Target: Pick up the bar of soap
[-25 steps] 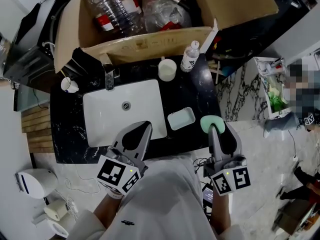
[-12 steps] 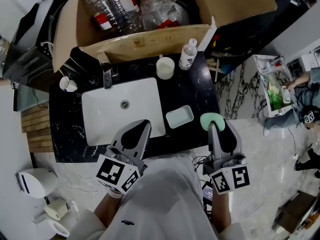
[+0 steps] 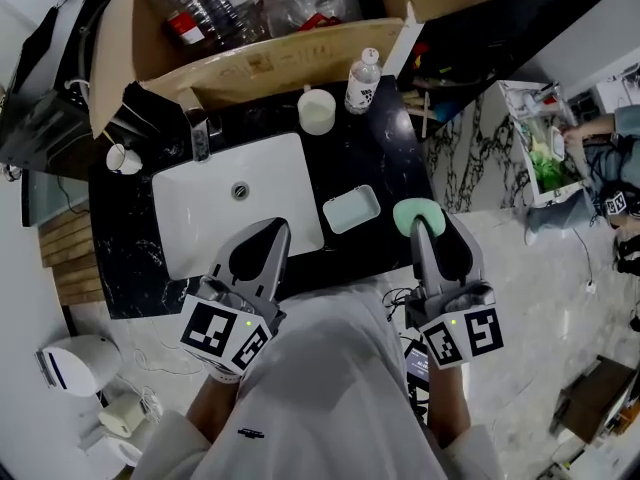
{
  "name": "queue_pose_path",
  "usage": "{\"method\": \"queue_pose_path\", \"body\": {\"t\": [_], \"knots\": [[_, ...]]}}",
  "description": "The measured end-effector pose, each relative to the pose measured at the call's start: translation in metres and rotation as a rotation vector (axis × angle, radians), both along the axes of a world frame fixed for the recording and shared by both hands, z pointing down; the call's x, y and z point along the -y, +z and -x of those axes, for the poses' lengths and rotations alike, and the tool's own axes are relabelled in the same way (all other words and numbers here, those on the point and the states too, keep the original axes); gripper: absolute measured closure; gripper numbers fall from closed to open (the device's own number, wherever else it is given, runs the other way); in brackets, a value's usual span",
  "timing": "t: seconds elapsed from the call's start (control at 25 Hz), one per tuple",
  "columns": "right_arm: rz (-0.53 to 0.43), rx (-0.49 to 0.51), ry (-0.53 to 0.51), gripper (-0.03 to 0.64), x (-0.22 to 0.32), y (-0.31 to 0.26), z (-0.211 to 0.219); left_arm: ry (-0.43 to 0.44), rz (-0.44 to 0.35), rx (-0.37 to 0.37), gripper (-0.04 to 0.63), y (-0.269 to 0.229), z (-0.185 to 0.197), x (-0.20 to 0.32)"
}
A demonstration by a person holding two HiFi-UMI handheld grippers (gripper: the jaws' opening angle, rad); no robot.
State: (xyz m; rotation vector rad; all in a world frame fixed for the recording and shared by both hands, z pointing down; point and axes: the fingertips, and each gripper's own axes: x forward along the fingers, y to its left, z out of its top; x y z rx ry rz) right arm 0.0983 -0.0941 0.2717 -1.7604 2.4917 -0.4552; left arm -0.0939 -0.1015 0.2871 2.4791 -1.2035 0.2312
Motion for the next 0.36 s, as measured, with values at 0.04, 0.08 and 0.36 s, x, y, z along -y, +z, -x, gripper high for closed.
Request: {"method": "queue_pose_path", "body": {"t": [0.04, 0.08, 0.36], "knots": [[0.000, 0.000, 0.000, 0.489, -0.0014, 0.0001, -0.0005, 0.002, 0.000, 0.001, 0.589, 0.0004, -0.0009, -0.0007], [0.001, -0.001, -0.001, 0.489, -0.0028, 0.0003, -0.0008, 0.003, 0.000, 0.001, 0.589, 0.0006, -0.0019, -0.0012], [0.004, -0.001, -0.004, 0.489, -0.0088, 0.0003, 0.0017, 0.028, 0.005, 0.011, 0.589, 0.0022, -0.0030, -0.0028]]}}
